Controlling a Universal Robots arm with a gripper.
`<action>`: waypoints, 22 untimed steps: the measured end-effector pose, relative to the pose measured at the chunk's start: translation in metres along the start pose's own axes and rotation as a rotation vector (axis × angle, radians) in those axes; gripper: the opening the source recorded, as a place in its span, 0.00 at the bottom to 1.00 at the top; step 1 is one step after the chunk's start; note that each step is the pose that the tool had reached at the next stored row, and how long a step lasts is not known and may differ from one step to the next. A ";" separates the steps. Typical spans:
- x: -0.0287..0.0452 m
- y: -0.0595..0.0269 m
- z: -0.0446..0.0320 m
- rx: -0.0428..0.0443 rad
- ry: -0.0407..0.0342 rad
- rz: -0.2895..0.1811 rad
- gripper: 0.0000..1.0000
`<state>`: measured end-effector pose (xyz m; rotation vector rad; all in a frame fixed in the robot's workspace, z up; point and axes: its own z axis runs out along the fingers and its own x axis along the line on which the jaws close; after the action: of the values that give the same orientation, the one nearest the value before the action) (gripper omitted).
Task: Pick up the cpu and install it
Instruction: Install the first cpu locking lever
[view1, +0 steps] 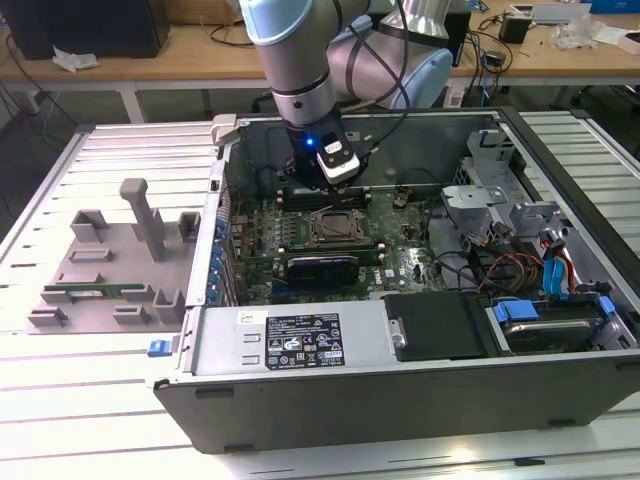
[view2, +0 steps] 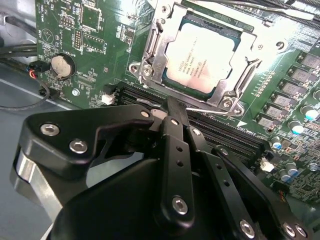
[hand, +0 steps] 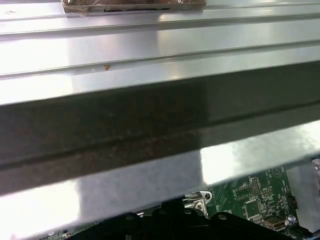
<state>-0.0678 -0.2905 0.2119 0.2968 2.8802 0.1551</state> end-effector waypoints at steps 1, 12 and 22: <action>0.0004 0.0015 0.0001 -0.0001 -0.0001 0.000 0.11; 0.0052 0.0021 0.0018 0.0022 -0.0016 0.011 0.11; 0.0069 0.0014 0.0077 0.0112 -0.0066 0.048 0.11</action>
<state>-0.0721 -0.2871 0.2031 0.3681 2.8697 0.1463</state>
